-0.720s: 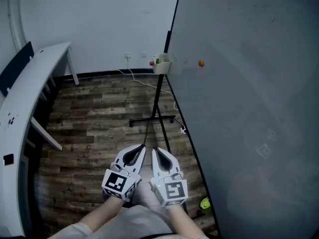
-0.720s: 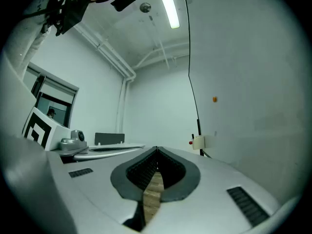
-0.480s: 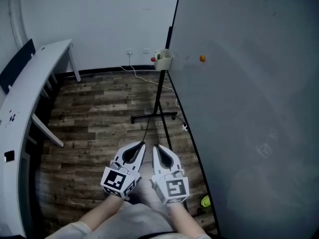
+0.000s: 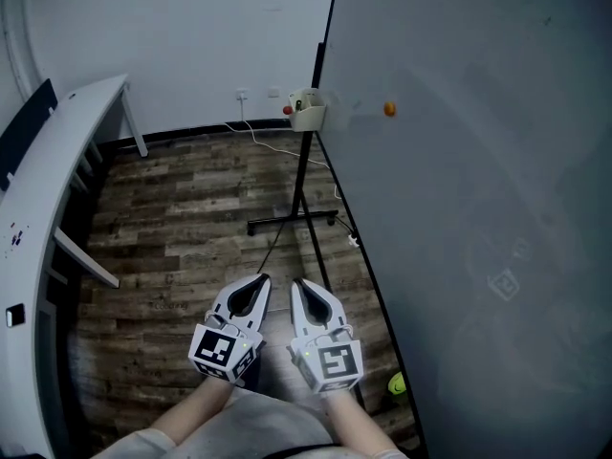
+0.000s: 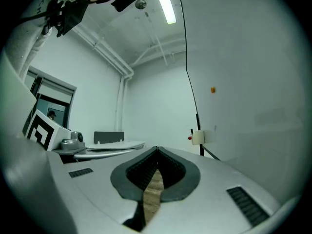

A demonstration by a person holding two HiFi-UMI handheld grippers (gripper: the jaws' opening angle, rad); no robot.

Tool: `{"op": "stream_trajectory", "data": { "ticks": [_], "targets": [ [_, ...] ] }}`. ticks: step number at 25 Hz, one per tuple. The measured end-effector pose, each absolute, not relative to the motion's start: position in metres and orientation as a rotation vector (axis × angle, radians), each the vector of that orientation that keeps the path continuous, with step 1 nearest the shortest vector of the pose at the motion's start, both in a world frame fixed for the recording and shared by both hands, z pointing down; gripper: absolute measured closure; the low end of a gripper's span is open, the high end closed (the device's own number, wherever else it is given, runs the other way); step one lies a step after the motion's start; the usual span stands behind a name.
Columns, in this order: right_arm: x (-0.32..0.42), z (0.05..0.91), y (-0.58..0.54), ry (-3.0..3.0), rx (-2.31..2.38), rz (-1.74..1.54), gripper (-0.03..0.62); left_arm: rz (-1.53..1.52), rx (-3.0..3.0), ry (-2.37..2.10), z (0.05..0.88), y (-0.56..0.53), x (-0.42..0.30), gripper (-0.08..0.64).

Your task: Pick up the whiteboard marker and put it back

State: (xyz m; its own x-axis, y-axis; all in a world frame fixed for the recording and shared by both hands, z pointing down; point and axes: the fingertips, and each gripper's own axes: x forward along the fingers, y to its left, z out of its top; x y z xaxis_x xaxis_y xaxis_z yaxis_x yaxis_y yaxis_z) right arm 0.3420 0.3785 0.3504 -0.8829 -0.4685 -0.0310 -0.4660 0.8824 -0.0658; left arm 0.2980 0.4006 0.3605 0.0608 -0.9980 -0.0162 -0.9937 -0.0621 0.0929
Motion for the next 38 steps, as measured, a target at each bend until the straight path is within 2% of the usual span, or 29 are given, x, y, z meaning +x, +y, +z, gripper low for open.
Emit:
{"op": "stream_trajectory", "data": {
  "ticks": [23, 30, 38],
  "targets": [
    [0.077, 0.358, 0.2, 2.992, -0.834, -0.072, 0.572, -0.101, 2.404, -1.971, 0.361, 0.208, 0.049, 0.546],
    [0.037, 0.363, 0.169, 3.021, -0.847, -0.003, 0.572, -0.115, 2.43, -1.94, 0.37, 0.172, 0.012, 0.546],
    [0.032, 0.368, 0.131, 3.063, -0.901, 0.074, 0.572, -0.137, 2.418, -1.879, 0.382, 0.13, 0.008, 0.546]
  ]
}}
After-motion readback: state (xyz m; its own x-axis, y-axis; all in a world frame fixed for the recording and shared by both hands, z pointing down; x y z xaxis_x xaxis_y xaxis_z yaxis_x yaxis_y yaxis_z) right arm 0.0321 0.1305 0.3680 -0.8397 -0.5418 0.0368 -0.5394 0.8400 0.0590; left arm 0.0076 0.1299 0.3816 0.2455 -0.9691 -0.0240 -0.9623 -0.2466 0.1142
